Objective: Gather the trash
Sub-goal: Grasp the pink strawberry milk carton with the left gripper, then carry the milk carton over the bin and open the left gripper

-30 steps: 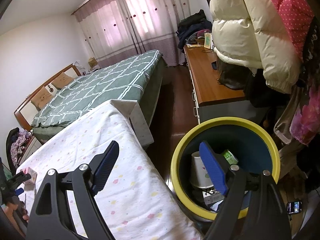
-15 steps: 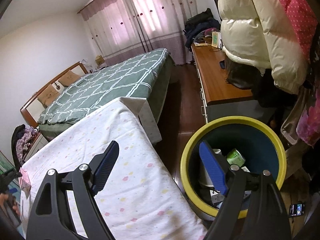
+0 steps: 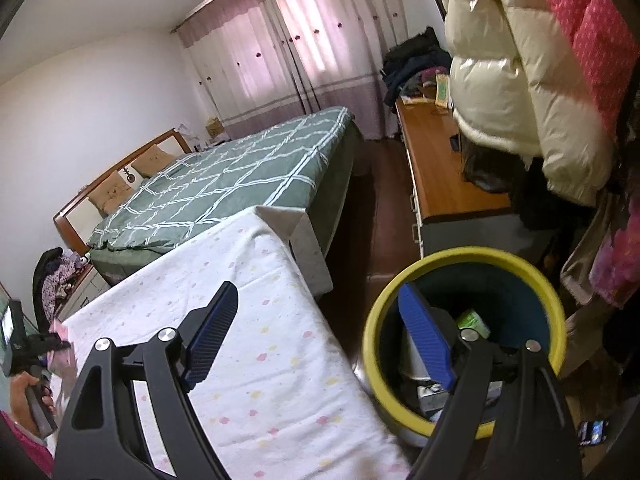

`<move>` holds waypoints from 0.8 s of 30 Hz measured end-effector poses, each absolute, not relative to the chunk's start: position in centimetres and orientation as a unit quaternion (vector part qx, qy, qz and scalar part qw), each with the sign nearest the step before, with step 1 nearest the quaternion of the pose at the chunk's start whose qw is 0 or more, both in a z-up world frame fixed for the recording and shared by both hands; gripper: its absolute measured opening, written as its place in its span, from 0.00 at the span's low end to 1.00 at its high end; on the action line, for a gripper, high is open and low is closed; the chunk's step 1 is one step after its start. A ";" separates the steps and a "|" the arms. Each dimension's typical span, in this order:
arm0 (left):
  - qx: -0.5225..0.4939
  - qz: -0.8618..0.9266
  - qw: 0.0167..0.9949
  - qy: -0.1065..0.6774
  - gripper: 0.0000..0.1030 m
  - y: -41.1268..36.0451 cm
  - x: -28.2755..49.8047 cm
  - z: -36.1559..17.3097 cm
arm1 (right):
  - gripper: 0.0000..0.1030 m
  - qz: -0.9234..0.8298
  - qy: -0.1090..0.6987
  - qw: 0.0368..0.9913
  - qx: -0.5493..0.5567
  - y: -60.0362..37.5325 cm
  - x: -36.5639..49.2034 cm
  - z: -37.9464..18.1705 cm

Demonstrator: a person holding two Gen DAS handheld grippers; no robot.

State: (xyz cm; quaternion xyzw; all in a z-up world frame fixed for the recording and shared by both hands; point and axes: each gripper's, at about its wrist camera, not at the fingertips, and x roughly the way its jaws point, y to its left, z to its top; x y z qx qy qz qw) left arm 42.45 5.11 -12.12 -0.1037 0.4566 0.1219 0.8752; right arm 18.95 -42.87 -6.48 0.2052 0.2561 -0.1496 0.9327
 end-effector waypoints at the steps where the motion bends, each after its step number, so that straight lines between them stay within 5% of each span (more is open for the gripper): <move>1: -0.092 0.100 0.882 0.451 0.51 3.2 41.7 -11.5 | 0.76 -0.150 0.258 0.934 0.197 -43.1 18.4 -6.4; 10: 0.002 -0.096 0.900 0.426 0.51 -16.8 35.6 -8.5 | 0.76 -0.188 0.278 0.924 0.184 -48.0 11.7 -7.2; 24: 0.107 -0.317 0.825 0.455 0.51 -46.2 26.7 -11.1 | 0.76 -0.258 0.267 0.909 0.192 -54.9 4.0 -6.7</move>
